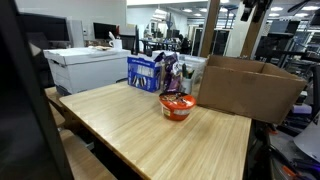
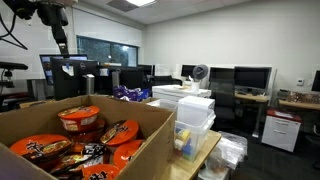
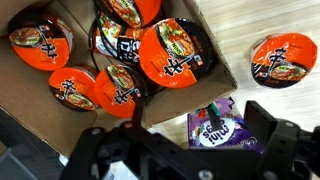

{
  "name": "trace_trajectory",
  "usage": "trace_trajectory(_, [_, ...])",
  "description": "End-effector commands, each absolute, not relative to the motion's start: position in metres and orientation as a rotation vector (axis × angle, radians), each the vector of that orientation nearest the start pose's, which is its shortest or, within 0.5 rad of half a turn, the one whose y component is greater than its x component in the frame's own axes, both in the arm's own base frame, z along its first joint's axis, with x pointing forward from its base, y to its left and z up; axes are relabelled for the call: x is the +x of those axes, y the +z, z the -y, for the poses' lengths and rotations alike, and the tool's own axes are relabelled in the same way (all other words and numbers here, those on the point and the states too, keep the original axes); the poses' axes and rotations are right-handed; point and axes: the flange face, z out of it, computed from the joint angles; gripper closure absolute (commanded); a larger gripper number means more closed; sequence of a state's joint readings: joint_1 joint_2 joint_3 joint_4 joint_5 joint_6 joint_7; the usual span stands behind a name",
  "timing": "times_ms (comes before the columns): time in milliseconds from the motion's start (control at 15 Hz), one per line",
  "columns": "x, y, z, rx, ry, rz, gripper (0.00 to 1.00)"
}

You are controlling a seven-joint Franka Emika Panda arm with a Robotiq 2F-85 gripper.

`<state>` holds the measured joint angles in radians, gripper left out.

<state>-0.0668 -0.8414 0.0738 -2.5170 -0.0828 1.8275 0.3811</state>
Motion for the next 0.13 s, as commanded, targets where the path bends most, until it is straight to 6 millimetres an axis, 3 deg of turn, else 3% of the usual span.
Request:
trace_trajectory(0, [0.3136,0.5548,0.0001,-3.178,-0.279,-0.610,0.00])
trace_trajectory(67, [0.3136,0.5548,0.0001,-3.178,-0.279,-0.610,0.00])
